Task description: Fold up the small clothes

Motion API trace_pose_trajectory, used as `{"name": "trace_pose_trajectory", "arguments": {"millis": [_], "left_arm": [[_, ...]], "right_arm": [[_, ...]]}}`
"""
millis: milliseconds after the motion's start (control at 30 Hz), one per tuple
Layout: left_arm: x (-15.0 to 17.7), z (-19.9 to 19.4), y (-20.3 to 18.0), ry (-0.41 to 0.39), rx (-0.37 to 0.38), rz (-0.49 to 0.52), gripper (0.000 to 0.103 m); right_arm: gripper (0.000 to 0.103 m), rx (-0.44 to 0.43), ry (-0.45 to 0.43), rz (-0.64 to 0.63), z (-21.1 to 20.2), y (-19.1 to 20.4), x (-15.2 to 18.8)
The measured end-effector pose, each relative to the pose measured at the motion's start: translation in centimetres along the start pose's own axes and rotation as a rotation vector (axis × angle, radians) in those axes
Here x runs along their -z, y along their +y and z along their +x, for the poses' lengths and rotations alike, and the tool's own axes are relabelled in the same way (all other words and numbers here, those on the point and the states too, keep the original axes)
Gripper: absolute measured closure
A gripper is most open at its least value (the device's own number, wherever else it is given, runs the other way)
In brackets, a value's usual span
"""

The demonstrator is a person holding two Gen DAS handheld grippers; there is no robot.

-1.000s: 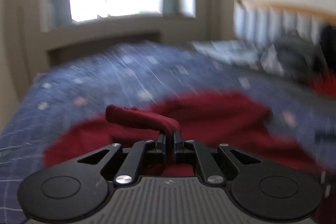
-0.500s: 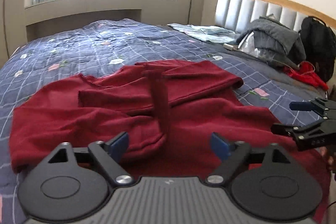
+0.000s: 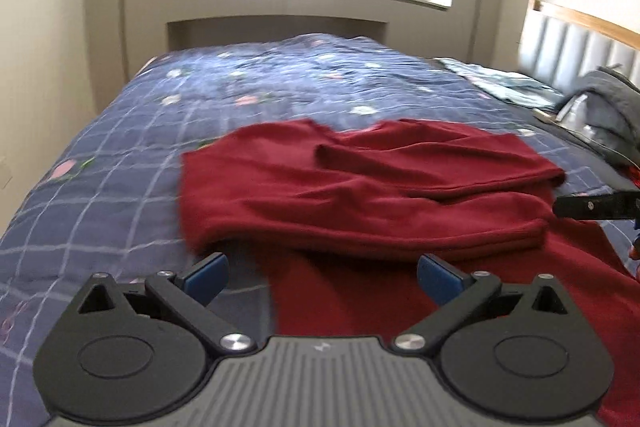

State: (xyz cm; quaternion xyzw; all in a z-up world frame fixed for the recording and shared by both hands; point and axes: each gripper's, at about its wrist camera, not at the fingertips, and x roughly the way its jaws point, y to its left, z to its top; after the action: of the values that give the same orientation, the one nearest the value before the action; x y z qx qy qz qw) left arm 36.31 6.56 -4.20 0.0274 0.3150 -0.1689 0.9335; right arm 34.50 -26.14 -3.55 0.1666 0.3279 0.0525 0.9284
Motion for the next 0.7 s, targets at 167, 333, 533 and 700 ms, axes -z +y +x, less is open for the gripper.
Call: {"name": "trace_pose_trajectory", "arguments": {"millis": [167, 333, 533, 700], "left_arm": [[0.4, -0.6, 1.4, -0.006, -0.039, -0.031, 0.000], [0.9, -1.0, 1.9, -0.014, -0.060, -0.046, 0.000], [0.7, -1.3, 2.9, -0.040, -0.078, -0.129, 0.000], [0.1, -1.3, 4.0, -0.065, -0.145, -0.203, 0.000]], "right_arm": [[0.024, 0.001, 0.051, 0.067, 3.1, 0.2, -1.1], [0.060, 0.072, 0.067, -0.025, 4.7, 1.7, -1.3], [0.098, 0.022, 0.001, -0.142, 3.3, 2.8, -2.5], [0.100, -0.016, -0.118, -0.255, 0.6, 4.2, -4.0]]}}
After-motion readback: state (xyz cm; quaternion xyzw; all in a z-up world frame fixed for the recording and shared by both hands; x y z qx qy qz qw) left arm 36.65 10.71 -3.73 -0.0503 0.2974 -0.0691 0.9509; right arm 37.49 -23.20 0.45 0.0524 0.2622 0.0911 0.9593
